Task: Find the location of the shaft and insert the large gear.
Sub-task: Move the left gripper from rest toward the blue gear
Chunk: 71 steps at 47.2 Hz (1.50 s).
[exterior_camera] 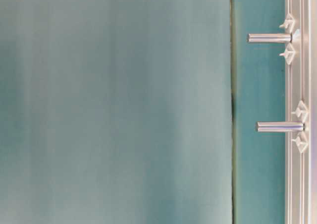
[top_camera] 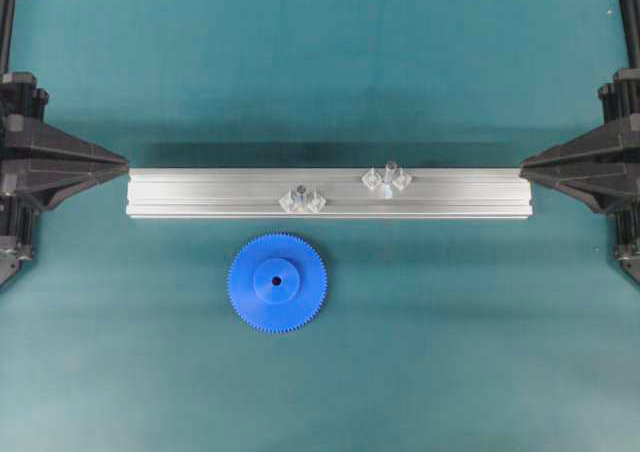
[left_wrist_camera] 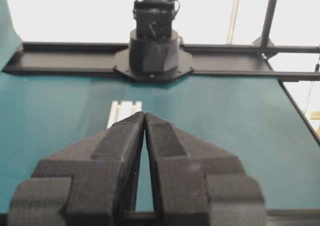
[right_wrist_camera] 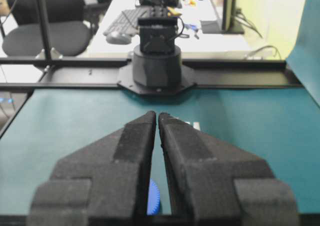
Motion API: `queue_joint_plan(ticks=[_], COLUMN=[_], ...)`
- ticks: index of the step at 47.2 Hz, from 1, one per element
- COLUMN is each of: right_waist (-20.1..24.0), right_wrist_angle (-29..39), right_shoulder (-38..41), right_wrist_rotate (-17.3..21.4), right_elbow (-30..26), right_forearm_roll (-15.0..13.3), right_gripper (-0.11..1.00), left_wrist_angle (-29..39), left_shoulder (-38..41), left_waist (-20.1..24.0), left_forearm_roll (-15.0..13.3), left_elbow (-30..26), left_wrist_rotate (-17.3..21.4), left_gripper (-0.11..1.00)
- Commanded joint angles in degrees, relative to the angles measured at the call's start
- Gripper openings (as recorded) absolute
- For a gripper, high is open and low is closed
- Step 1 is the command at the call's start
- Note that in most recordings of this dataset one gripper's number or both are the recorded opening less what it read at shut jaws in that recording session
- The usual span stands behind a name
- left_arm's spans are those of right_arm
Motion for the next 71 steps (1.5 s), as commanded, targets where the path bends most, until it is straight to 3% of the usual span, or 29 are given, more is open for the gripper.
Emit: queue_joint_plan(ticks=[1, 4, 8, 13, 24, 37, 46, 71], right_waist=[-0.97, -1.32, -1.32, -1.41, -1.41, -1.41, -1.41, -1.41], right_wrist_angle=[-0.79, -1.14, -0.88, -0.53, 6.42, 15.47, 17.58, 21.88], right_shoulder=[0.53, 0.18, -0.70, -1.67, -2.02, -2.02, -1.93, -0.70], right_wrist_rotate=[-0.09, 0.26, 1.23, 2.11, 2.55, 3.52, 6.06, 6.24], right_elbow=[0.53, 1.23, 1.41, 1.49, 0.70, -0.79, -0.35, -0.35], right_forearm_roll=[0.18, 0.70, 1.41, 1.41, 1.58, 1.67, 1.58, 1.58], right_gripper=[0.16, 0.15, 0.05, 0.00, 0.00, 0.00, 0.00, 0.00], left_wrist_angle=[0.09, 0.09, 0.09, 0.26, 1.41, 8.79, 10.63, 17.75], left_shoulder=[1.49, 2.46, 3.16, 3.52, 3.69, 5.10, 6.94, 18.90], left_waist=[0.00, 0.00, 0.00, 0.00, -0.09, -0.70, -0.97, -3.78], left_forearm_roll=[0.70, 0.70, 0.70, 0.70, 0.79, 0.70, 0.79, 0.70], left_elbow=[0.79, 0.53, 0.00, -0.09, -0.26, -2.64, -3.08, -8.70], left_wrist_rotate=[-1.23, -2.46, -2.99, -2.90, -2.99, -3.08, -3.08, -3.08], left_gripper=[0.11, 0.14, 0.03, 0.01, 0.01, 0.01, 0.01, 0.01])
